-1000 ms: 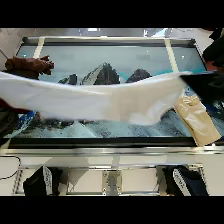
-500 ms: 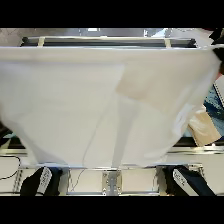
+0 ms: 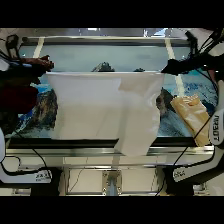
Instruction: Fold the shirts.
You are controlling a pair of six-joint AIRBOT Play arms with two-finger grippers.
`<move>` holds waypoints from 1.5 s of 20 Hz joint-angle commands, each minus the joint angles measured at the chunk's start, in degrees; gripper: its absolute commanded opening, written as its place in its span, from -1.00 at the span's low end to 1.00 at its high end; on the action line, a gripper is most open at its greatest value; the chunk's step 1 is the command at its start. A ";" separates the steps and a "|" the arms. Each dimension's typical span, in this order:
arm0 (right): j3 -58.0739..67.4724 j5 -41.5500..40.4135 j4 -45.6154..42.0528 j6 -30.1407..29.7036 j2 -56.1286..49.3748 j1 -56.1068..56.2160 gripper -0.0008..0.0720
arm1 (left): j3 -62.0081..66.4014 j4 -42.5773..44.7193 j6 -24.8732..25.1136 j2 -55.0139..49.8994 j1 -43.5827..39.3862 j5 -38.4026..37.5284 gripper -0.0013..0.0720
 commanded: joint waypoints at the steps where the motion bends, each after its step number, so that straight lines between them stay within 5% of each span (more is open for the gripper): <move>1: 0.09 -12.11 0.00 0.92 -8.04 2.08 -0.94 | 0.07 3.21 -2.67 -6.91 -3.78 11.98 -0.94; 8: -1.73 -4.22 -15.10 0.94 -8.48 5.99 -0.94 | -0.02 12.98 -2.69 -8.46 -4.09 -1.84 -0.94; 17: -18.56 -7.69 -15.02 0.94 -8.46 8.74 -0.93 | -4.20 13.68 -2.71 -12.22 -4.98 -11.41 -0.93; 18: -18.32 -7.21 -14.75 1.05 -8.31 8.74 -0.86 | -4.20 13.33 -2.75 -12.50 -4.98 -12.59 -0.61; 19: -17.73 -5.97 -14.34 1.42 -8.20 8.72 -0.58 | -4.20 13.22 -3.21 -12.50 -4.96 -13.60 0.42; 20: -16.72 -3.56 -14.14 1.55 -7.93 8.72 -0.08 | -4.17 13.29 -4.61 -12.15 -4.96 -14.05 0.97; 26: -14.38 10.54 -22.71 0.15 5.42 6.10 -0.01 | -5.60 13.31 -10.27 1.51 1.22 -17.97 0.93; 30: -34.82 6.14 -17.16 -0.13 21.53 -3.15 -0.01 | -28.65 10.21 -11.15 19.98 12.76 -13.81 0.93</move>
